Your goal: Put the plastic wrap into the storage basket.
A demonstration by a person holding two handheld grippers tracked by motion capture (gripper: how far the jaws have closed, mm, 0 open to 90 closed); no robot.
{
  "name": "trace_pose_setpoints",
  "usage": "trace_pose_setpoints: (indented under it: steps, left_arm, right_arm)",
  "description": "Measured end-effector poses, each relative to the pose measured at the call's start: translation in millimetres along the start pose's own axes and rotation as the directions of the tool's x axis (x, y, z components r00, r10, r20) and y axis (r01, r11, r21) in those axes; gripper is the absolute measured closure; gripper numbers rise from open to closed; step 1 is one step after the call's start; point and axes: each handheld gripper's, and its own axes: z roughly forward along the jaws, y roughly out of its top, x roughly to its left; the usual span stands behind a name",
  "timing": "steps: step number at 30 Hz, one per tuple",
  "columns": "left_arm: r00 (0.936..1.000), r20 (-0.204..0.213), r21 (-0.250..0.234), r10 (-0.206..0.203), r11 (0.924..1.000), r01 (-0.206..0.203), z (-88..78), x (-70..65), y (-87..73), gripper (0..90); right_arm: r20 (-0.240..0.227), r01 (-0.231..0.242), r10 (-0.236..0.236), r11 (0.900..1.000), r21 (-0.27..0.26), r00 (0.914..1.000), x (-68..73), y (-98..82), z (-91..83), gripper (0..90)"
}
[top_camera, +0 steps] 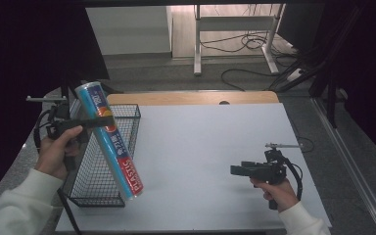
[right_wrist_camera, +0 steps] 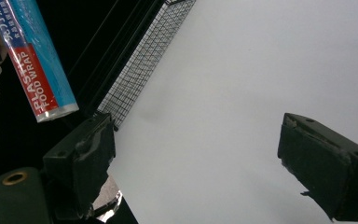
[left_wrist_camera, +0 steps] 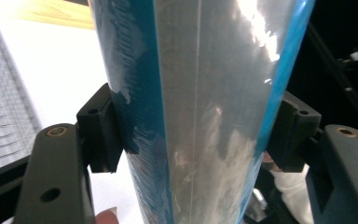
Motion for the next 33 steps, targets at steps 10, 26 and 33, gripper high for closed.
trace_pose_setpoints:
  steps: [10,26,33]
  left_arm:
    - [0.9949,-0.101,-0.003,-0.001,1.0000,0.000,-25.7,19.2,11.0,32.2]
    - [0.9701,-0.239,0.051,0.041,0.9982,-0.030,-40.3,36.9,23.0,32.3]
    - [0.9546,-0.291,0.111,0.063,0.9933,-0.032,-29.6,46.6,23.9,32.3]
  right_arm:
    - [0.016,-0.002,0.002,1.000,0.006,0.9999,-2.2,-0.4,1.2,11.8]
    - [0.029,0.003,-0.004,1.000,0.019,0.9996,-3.5,-1.8,2.5,11.7]
    - [0.028,0.002,-0.002,1.000,0.019,0.9996,-3.7,-2.1,2.4,11.8]
